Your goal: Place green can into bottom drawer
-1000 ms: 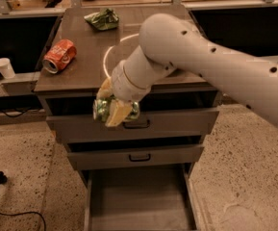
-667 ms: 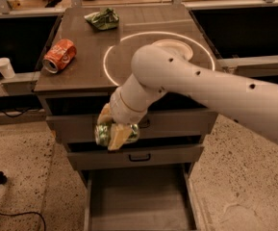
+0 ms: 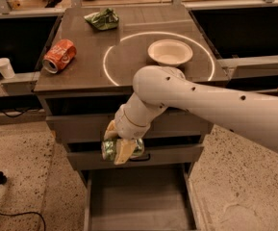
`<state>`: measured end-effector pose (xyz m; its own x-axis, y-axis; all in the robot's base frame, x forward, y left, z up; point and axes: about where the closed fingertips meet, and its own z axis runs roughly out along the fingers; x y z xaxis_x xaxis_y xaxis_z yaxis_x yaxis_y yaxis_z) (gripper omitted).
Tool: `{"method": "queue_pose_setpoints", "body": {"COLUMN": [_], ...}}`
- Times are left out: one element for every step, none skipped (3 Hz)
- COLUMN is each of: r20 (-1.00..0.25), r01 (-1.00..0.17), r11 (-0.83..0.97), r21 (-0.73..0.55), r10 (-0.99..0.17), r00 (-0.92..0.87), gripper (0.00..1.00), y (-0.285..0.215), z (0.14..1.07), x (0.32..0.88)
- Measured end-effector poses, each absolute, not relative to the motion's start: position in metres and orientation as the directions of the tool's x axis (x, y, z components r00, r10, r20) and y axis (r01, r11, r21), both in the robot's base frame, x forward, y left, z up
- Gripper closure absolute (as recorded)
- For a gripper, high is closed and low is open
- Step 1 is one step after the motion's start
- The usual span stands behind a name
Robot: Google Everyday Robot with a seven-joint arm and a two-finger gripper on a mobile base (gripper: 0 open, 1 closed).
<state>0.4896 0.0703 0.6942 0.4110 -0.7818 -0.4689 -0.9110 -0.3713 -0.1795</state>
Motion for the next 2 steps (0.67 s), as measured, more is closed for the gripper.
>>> {"method": "queue_pose_setpoints", "body": {"r20": [-0.497,-0.606], "r01": [-0.931,-0.944], "r11": [-0.333,-0.294], "r21": [-0.150,-0.151], "r10": [-0.788,-0.727], "r00": [0.363,0.323], "gripper": [1.00,1.00], "y": [0.056,0.052], "z": [0.674,0.638], "x": [0.491,0.475]}}
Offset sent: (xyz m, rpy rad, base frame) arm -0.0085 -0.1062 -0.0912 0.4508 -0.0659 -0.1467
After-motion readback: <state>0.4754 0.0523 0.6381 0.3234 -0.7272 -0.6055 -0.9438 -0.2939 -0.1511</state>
